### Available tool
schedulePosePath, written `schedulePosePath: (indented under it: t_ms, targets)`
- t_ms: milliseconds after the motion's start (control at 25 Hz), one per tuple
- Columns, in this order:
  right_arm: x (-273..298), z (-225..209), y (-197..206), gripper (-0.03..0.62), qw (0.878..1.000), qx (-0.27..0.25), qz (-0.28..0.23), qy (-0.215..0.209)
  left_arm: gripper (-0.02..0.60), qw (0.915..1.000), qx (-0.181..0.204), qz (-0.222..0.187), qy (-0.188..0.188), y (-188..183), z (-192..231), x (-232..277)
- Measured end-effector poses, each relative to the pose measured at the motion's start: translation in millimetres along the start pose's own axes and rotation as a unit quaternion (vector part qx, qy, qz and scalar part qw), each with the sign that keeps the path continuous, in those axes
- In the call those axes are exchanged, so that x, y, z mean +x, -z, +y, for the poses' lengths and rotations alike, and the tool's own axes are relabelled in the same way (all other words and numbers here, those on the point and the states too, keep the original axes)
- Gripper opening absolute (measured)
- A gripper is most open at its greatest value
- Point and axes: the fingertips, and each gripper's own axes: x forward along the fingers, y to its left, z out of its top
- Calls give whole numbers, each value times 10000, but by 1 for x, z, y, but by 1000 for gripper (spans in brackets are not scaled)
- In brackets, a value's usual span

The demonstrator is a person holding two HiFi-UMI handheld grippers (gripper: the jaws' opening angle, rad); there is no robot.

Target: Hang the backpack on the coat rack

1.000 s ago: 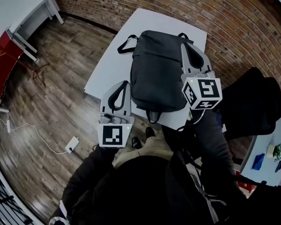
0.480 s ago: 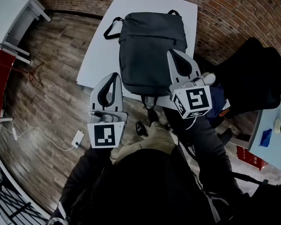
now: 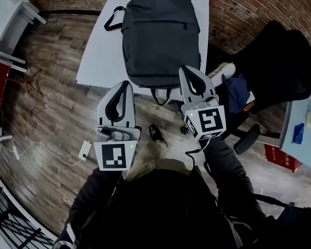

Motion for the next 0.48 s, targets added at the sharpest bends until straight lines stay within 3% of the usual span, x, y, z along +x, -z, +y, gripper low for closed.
schedulePosePath:
  t_ms: [240, 360, 480]
  targets:
    - [-34, 30, 73, 11, 9989, -45, 225, 403, 9, 9995, 155, 89, 268, 36, -16, -52]
    - [-44, 49, 122, 85, 9971, 116, 610, 450, 9, 9992, 101, 273, 266, 63, -20, -73]
    - [-40, 55, 152, 103, 9939, 102, 921, 592, 9, 9991, 99, 344, 235, 73, -18, -85]
